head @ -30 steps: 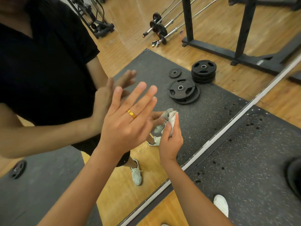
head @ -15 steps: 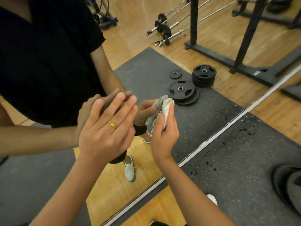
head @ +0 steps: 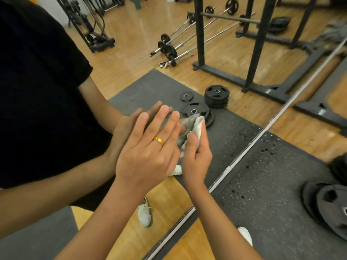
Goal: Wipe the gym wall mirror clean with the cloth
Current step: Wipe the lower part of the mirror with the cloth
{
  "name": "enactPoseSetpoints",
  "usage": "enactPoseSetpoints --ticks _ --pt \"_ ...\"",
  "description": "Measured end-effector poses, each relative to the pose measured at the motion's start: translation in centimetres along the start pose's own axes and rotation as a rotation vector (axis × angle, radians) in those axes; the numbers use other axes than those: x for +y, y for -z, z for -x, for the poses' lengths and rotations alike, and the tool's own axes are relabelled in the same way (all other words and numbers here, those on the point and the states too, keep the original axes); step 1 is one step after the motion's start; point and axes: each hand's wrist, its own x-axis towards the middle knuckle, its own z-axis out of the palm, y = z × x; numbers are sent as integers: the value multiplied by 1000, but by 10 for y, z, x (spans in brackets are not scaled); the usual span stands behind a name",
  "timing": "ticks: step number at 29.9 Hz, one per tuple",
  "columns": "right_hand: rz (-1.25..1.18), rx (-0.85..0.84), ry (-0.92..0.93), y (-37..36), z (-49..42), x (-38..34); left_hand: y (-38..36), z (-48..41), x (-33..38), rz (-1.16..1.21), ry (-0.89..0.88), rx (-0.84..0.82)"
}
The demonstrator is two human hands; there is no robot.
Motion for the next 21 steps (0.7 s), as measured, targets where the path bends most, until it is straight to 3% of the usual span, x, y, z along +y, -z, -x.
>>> enactPoseSetpoints --ticks 9,13,17,19,21 --pt "36 105 123 2 -55 -23 2 1 0 36 17 -14" --pt "46 58 374 4 -96 -69 3 0 1 24 8 0" --pt "193 -188 694 20 -90 -58 3 0 2 24 21 9" --pt "227 -182 649 24 -75 -32 3 0 2 17 19 -1" --pt "191 -104 440 25 -59 -3 4 0 2 -4 25 -1"
